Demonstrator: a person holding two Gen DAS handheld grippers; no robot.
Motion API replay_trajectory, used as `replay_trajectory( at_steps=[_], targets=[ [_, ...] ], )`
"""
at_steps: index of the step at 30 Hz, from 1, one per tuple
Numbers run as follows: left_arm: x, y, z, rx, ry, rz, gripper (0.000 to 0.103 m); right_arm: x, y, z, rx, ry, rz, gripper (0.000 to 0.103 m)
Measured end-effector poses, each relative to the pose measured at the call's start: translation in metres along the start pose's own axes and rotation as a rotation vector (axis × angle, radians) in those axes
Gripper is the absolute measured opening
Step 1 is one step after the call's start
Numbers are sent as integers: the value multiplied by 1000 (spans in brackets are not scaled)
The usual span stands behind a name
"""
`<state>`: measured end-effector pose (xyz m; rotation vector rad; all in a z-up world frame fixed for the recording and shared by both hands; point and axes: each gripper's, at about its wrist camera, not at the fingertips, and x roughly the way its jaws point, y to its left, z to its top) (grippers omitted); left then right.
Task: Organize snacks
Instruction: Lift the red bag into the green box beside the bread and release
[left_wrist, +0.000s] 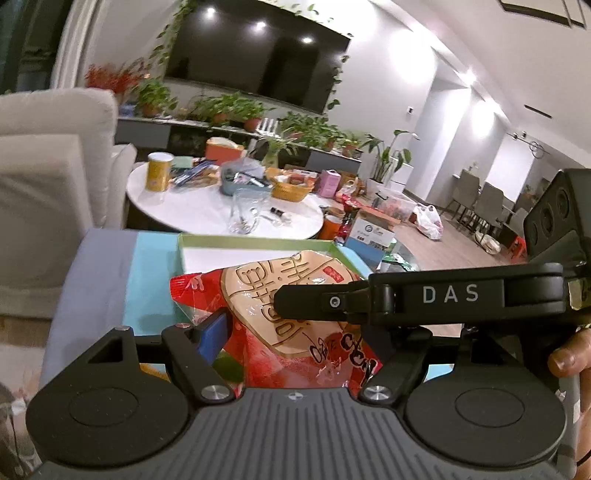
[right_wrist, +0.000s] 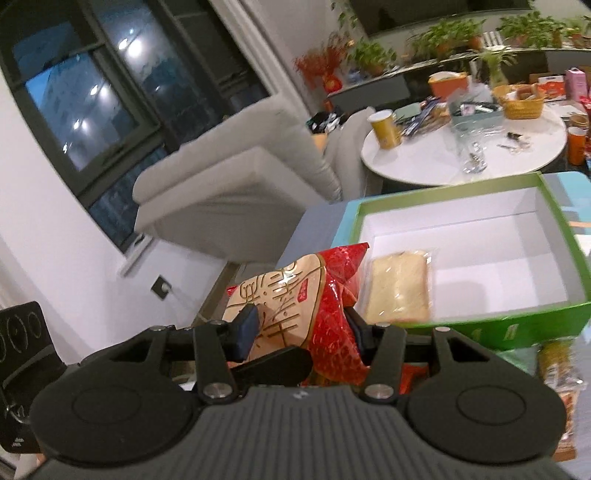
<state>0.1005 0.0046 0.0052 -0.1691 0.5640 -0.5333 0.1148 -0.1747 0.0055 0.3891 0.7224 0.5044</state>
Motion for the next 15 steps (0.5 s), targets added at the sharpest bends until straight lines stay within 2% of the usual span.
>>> replay_trajectory(
  at_steps=[8, 15],
  targets=[
    [39, -20, 24, 61, -2, -28, 73, -6, -31, 22, 68, -67, -11, 67],
    [73, -20, 32, 74, 16, -39, 73, 3, -55, 34, 103, -90, -20, 67]
  ],
)
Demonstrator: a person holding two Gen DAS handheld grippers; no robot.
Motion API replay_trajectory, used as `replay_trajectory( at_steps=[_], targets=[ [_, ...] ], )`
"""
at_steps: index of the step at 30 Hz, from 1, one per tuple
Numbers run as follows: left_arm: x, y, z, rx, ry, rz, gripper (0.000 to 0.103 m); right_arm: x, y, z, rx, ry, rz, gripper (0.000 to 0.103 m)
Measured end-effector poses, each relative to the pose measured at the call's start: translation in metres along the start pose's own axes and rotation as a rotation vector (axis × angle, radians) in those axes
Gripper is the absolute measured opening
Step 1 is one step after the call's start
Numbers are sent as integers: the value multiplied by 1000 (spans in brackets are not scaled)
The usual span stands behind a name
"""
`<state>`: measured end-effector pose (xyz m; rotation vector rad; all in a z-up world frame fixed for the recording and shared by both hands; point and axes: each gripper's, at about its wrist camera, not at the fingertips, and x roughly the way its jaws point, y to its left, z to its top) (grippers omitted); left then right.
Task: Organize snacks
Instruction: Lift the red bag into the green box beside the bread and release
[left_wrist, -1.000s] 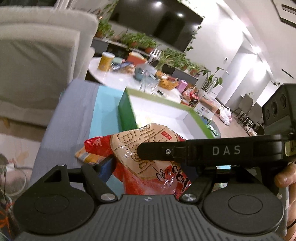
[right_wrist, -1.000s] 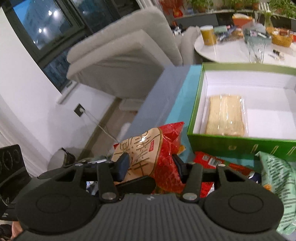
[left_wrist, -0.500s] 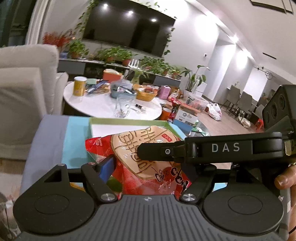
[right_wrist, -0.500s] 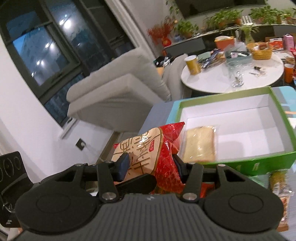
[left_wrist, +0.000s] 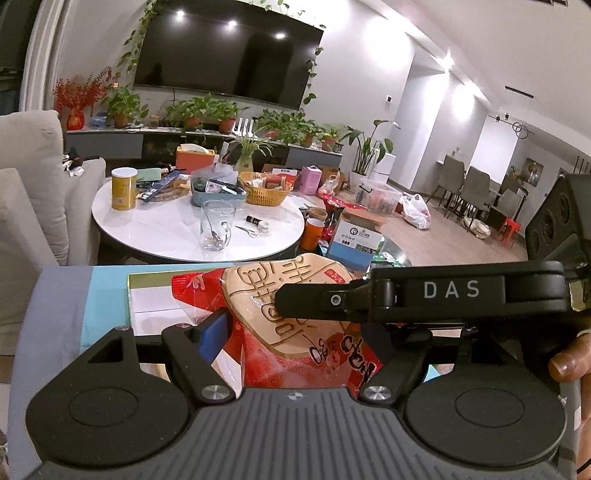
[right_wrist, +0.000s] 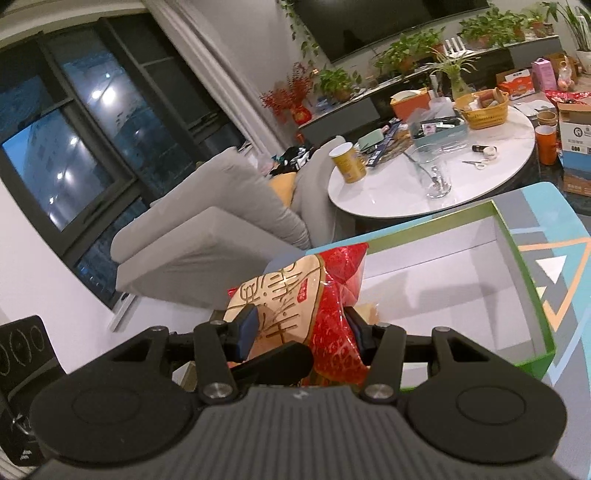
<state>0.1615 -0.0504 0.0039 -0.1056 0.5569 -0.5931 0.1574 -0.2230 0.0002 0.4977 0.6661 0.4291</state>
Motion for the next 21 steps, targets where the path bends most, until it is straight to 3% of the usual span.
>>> replay_trajectory(
  at_steps=[21],
  targets=[
    [82, 10, -3, 2, 123, -10, 73, 38, -62, 7, 93, 37, -50, 67]
  ],
)
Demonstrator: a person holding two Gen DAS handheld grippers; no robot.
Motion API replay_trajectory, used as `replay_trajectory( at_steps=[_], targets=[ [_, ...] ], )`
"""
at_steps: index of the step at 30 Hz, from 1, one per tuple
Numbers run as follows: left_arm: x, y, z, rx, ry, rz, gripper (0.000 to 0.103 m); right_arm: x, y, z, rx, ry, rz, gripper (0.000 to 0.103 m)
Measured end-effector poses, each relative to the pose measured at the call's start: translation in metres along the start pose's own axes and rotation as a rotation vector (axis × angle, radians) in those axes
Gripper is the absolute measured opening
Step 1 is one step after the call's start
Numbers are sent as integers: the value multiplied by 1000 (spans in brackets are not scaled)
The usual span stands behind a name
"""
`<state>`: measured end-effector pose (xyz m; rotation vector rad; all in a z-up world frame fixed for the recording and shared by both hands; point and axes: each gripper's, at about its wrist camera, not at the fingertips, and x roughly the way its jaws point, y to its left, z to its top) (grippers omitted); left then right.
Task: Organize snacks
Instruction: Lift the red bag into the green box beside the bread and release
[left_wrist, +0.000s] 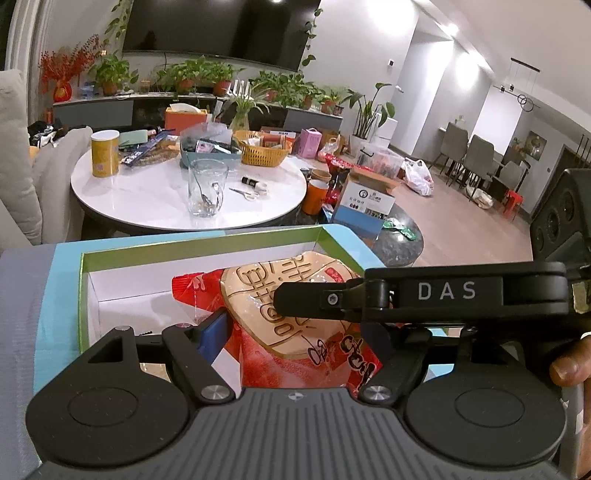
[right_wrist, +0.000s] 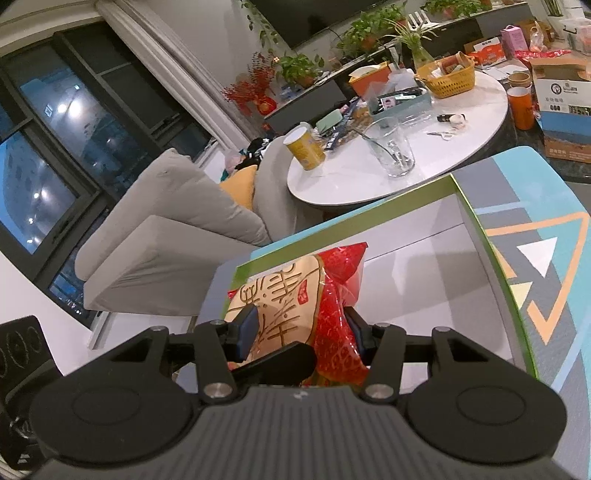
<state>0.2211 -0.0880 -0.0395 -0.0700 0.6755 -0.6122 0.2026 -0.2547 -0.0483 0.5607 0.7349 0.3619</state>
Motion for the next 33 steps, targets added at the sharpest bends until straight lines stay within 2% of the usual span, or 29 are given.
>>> replay_trajectory(
  at_steps=[7, 9, 11, 12, 16, 27, 33],
  targets=[
    [15, 3, -4, -5, 38, 13, 72, 11, -10, -4, 19, 8, -24, 67],
    [20, 4, -5, 10, 44, 50, 72, 13, -13, -7, 12, -19, -69, 69],
    [20, 5, -7, 22, 50, 104, 72, 13, -16, -9, -11, -55, -156, 73],
    [18, 8, -7, 13, 52, 106, 72, 11, -18, -9, -11, -59, -177, 73],
    [4, 15, -5, -37, 35, 86, 72, 0, -23, -10, 38, -45, -138, 73],
    [-37, 6, -8, -32, -3, 102, 72, -24, 9, -17, -18, -67, -124, 73],
    [-71, 11, -14, -64, -32, 121, 73, -49, 25, -28, -46, -88, -114, 73]
  ],
)
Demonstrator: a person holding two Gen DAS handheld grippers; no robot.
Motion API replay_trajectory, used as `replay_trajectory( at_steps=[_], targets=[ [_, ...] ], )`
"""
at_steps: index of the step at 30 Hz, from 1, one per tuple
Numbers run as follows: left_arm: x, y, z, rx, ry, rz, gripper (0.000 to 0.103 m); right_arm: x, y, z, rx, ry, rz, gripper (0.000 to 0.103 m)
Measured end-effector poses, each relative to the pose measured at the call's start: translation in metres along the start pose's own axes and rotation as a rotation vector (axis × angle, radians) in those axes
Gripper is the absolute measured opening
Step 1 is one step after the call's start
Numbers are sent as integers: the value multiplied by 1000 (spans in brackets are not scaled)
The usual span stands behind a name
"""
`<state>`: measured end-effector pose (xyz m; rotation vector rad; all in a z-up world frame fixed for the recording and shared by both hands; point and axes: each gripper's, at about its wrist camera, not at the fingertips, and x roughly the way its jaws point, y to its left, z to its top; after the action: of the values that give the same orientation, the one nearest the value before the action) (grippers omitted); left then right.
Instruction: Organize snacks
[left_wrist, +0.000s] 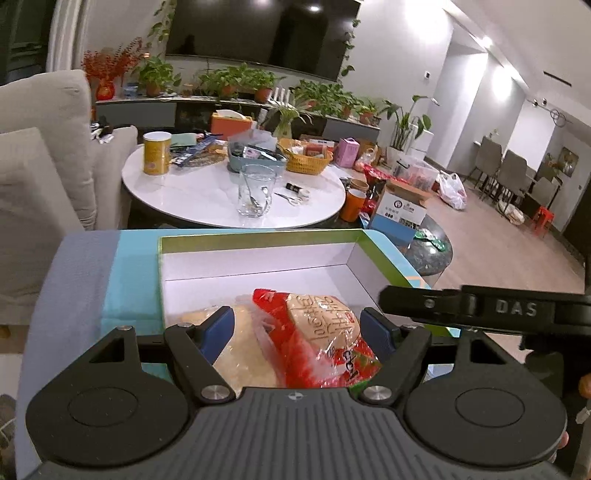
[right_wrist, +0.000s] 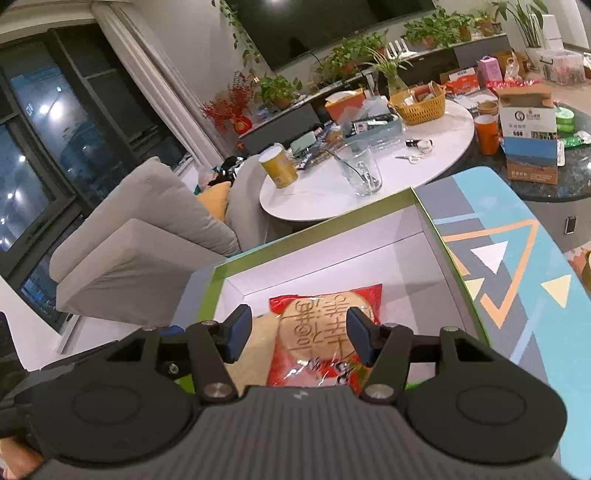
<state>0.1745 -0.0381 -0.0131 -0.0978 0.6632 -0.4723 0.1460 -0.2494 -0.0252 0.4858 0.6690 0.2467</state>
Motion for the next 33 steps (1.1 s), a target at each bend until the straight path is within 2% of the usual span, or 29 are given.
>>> replay_trajectory(
  at_steps=[7, 16, 25, 33],
  targets=[
    [-39, 8, -17, -28, -25, 19, 73, -21, 21, -18, -60, 13, 39, 77],
    [-72, 21, -56, -61, 9, 47, 73, -34, 40, -49, -115, 67, 65, 82],
    [-93, 39, -95, -93, 52, 67, 73, -37, 66, -82, -205, 133, 71, 88],
    [-104, 55, -114, -136, 61, 81, 73, -28, 80, -111, -295, 222, 97, 88]
  ],
)
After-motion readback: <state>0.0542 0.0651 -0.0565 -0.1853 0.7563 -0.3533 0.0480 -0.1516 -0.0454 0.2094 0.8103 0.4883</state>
